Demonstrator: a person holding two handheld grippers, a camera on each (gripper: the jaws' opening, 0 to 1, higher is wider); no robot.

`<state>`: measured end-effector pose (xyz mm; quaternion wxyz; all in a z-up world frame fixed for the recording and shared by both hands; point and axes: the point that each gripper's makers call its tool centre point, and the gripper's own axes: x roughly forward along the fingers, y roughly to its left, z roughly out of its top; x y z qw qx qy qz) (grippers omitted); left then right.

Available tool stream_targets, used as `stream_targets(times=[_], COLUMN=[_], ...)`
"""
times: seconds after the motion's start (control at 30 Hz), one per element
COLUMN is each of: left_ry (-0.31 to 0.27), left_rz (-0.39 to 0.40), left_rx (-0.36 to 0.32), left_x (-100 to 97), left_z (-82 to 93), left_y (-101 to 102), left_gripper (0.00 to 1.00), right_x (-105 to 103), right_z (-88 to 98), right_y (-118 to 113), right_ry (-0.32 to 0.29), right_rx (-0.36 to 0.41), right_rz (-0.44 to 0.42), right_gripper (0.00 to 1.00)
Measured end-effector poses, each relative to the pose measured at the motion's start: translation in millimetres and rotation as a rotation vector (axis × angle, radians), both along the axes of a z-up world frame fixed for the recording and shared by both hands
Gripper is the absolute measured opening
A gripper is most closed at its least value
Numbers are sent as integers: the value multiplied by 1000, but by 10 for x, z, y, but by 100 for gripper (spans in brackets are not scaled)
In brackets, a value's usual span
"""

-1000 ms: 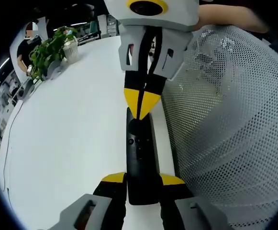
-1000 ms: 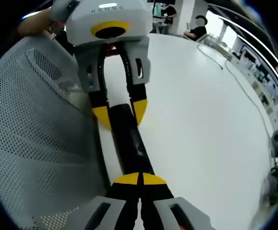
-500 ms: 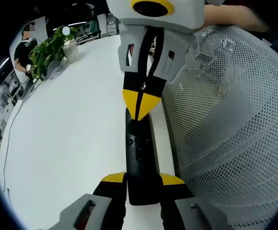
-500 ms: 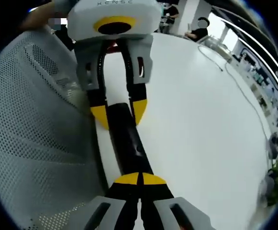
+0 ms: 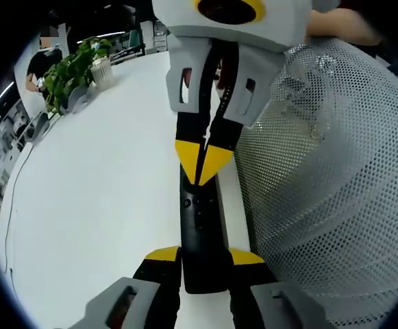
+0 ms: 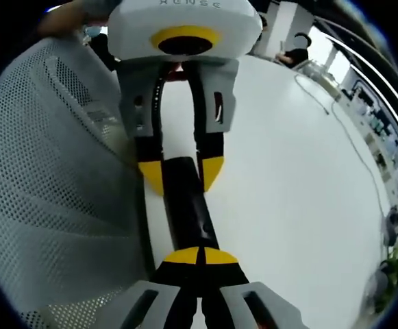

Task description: Press the specified remote control buttons in sequence, fully releasing each button before pressing the next.

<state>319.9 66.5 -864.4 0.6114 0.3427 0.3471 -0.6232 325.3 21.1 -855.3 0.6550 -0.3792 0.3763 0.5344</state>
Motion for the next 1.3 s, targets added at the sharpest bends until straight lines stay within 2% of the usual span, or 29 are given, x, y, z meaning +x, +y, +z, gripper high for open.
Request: stream_targets(times=[0.33,0.53,0.7,0.9,1.3], left_ry=[2,6,5,6,5], left_rz=[-9,2,2,2,-3], left_rx=[17,5,4,8,15], left_x=[8,6,5,4,3], left_z=[-4,-1,0,2,4], left_y=[-2,0,2,2,1], left_gripper=[26,26,26,26,26], right_x=[23,24,66,-15,3], right_z=[-9,18,147,19,13], right_y=[-1,-4,133,121,130], right_ry=[1,38,5,22,13], right_rx=[9,51,126,69,76], right_rz=[-12,-33,-30,10,6], right_gripper=[0,0,0,0,0])
